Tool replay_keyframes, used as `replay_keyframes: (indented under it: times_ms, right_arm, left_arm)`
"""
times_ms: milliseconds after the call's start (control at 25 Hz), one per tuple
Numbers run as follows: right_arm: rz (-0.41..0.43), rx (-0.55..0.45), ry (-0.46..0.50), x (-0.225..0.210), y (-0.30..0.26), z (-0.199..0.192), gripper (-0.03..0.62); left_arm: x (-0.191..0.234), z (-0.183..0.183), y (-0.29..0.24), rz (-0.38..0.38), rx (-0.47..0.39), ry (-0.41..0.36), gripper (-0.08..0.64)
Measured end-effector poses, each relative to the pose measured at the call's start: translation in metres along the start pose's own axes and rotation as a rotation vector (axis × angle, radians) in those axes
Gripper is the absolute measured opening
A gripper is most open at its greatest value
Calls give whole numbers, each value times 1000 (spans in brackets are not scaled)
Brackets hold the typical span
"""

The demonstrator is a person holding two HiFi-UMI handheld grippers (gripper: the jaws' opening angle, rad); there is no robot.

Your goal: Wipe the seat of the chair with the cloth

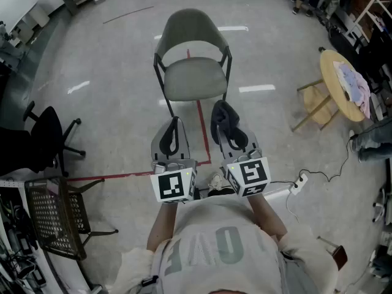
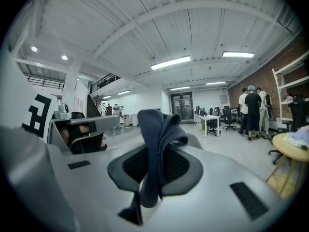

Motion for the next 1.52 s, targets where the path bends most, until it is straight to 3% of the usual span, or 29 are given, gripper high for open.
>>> replay_keyframes:
  times_ms: [720,960,1200,1520]
  right_arm:
    - [46,-25,-25,-28,-15,-11,54]
    - [51,18,-45,-45,-30,-31,54]
    - [32,17,-28,-63,-82,-33,54]
    - [5,8,-43,-114,-214,-22,54]
  left_arm:
    - [7,-16,-25,57,23,-18,10]
    - [14,-31,-50,69,26,6,11]
    - [37,-36,-113,34,21,8,11]
    - [85,-31,-244,-18,5,12,11]
Point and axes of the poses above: the fingertips, and each gripper's own axes: y backward along the fingers, x to its left, z out of its top, the point moved 4 cm from there along y, backward along the fingers, and after that the axes turned 14 degrees about y, right-handed, at the moved point
